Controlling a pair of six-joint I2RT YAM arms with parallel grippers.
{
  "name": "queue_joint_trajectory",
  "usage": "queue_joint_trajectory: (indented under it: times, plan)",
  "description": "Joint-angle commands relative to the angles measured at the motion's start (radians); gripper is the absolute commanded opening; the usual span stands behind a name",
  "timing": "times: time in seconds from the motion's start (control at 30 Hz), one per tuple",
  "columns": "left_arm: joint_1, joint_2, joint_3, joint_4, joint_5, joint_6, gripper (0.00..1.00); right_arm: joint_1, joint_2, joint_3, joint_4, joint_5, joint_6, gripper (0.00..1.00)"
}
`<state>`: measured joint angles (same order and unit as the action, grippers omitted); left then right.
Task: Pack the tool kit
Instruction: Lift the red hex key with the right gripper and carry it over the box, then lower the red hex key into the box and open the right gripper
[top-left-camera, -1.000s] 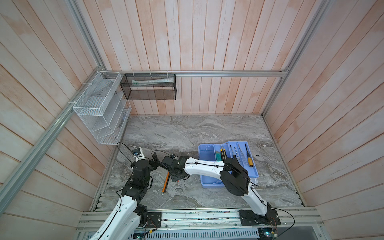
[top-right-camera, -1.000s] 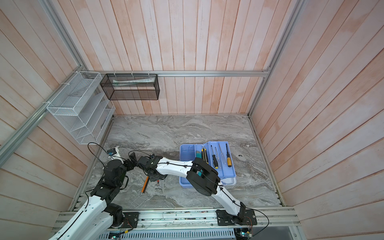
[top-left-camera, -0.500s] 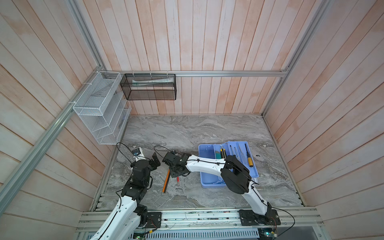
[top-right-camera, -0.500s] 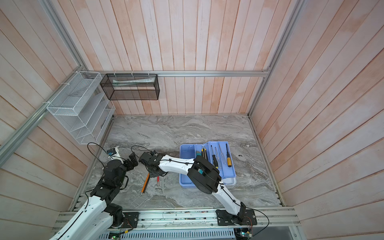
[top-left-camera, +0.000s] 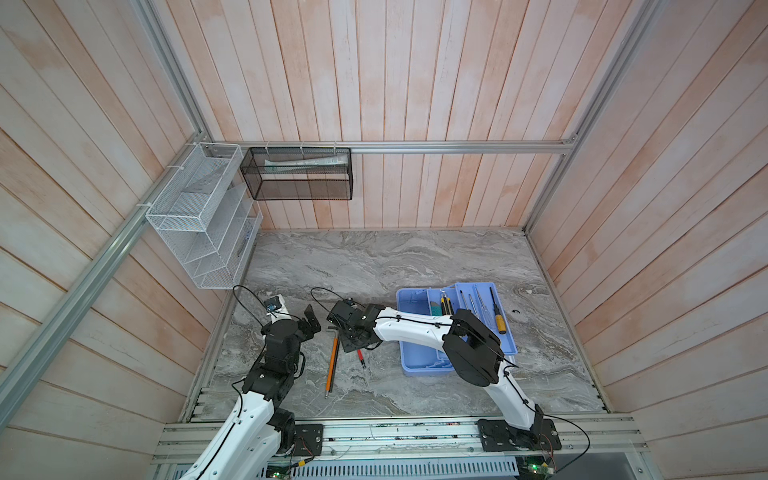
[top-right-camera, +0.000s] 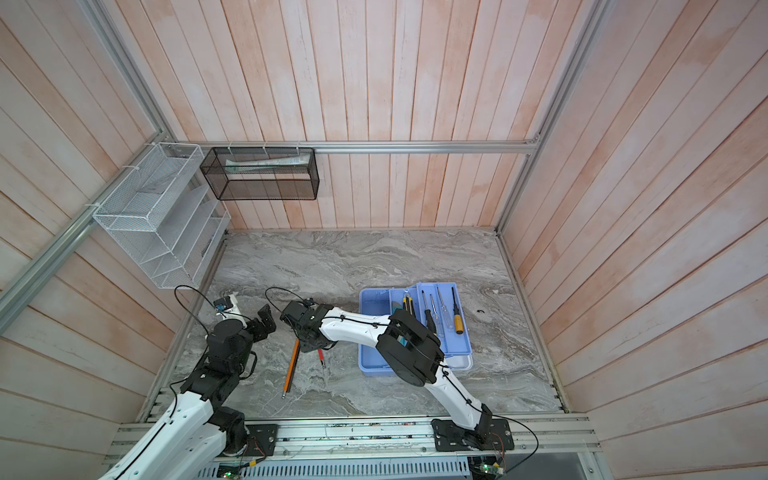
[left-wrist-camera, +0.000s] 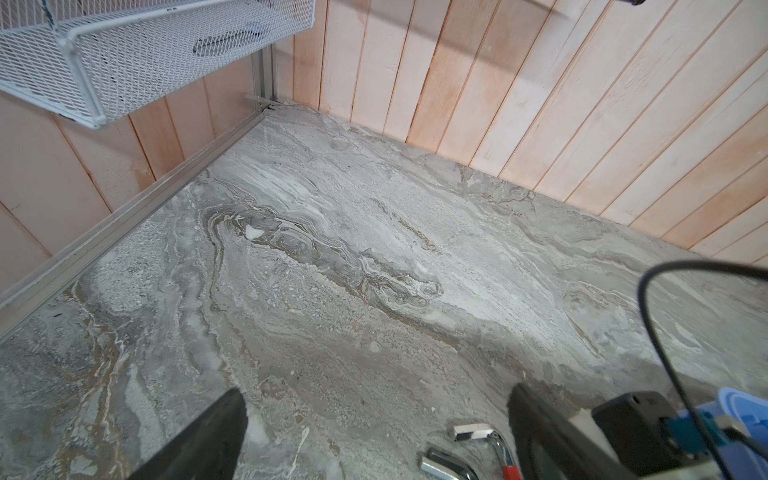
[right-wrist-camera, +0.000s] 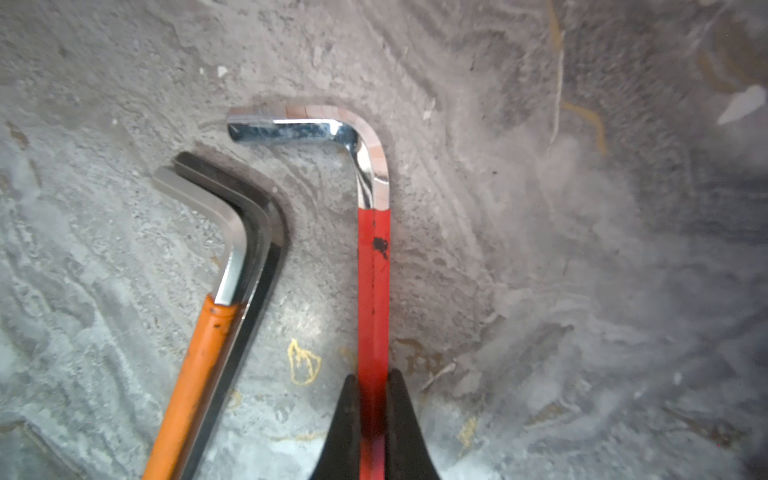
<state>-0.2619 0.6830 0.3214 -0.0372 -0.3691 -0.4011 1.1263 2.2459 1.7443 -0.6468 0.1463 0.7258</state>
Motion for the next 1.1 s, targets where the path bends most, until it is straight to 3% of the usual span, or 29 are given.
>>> queue_joint_trajectory:
  times: [0.0,0.6,0.83,1.07]
  plan:
    - [0.003,-0.008,-0.012,0.011,-0.004,-0.007,1.00,-0.025,-0.071,-0.032,-0.041,0.062,-0.018,0.00]
    - [0.003,0.001,-0.009,0.014,-0.003,-0.005,1.00,-0.092,-0.514,-0.324,-0.102,0.292,0.086,0.00]
    - [0.003,0.003,-0.008,0.016,0.000,-0.003,1.00,-0.101,-0.575,-0.418,-0.182,0.351,0.175,0.00]
    - [0.003,-0.002,-0.010,0.014,0.001,-0.003,1.00,-0.116,-0.544,-0.475,-0.173,0.352,0.214,0.00]
